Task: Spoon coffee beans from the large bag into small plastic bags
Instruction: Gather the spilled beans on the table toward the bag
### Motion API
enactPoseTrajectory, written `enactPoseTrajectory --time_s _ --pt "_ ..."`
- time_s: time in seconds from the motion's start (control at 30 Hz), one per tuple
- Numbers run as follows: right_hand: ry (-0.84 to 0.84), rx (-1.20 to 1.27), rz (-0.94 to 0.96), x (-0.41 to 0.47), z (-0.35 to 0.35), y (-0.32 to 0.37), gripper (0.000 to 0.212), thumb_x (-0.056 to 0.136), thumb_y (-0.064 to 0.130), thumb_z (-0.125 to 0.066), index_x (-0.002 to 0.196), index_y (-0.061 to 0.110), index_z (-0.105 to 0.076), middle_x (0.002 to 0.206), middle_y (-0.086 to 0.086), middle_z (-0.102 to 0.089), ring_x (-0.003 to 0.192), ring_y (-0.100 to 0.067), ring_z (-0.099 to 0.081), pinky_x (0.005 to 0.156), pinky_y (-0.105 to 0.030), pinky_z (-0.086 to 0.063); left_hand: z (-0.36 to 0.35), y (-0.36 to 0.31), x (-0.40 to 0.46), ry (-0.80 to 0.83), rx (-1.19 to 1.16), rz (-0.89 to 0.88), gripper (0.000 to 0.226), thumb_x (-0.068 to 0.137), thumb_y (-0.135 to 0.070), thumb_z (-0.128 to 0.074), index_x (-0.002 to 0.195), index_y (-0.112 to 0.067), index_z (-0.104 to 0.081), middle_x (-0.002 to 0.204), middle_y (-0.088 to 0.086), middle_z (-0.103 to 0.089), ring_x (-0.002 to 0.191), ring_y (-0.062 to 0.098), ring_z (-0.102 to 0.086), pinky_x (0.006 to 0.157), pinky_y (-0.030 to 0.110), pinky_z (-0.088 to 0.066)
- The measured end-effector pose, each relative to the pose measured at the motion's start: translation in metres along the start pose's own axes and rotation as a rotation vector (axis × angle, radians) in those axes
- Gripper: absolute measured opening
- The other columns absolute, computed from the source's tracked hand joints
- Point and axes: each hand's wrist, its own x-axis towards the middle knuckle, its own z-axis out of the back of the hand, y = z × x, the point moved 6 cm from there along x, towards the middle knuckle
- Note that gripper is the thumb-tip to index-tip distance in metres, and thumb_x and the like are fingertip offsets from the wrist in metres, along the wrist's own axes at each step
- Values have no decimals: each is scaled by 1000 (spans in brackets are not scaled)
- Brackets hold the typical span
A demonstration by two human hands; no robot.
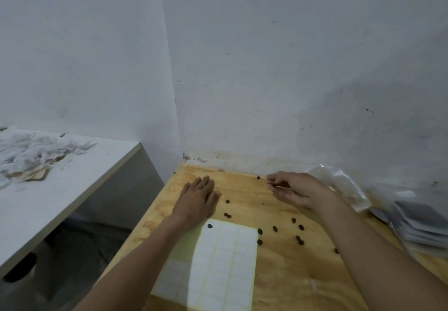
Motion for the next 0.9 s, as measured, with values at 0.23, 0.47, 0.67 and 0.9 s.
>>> enactPoseTrajectory --time_s 0.23,0.47,0.67,0.9 --pt "-111 -323 111 27 -10 2 13 87 16 -71 87 2 -71 83 -10 -69 67 -18 -60 61 -29 -52 -4 2 2 -22 -18 16 57 109 -43 -27 159 -17 -27 168 2 -16 156 21 -8 125 41 -2" --pt "-286 -946 500 39 -34 10 39 89 32 -76 122 11 -73 126 -6 -70 116 -25 -64 97 -32 -49 -7 2 5 -45 -12 12 56 109 -44 -26 158 -17 -29 168 2 -18 156 22 -9 125 42 -3" --pt "-345 -919 567 45 -33 8 19 90 24 -75 86 6 -81 90 -7 -77 83 -21 -67 74 -26 -47 -6 2 6 -83 -22 5 56 108 -44 -27 156 -16 -33 167 2 -22 155 21 -12 124 41 -4" --pt "-29 -205 31 31 -56 -6 11 88 8 -40 88 8 -52 73 -11 -54 50 -15 -39 43 -24 -28 -4 2 6 -118 -37 -23 52 108 -43 -31 149 -15 -44 162 2 -34 151 20 -22 123 43 -13"
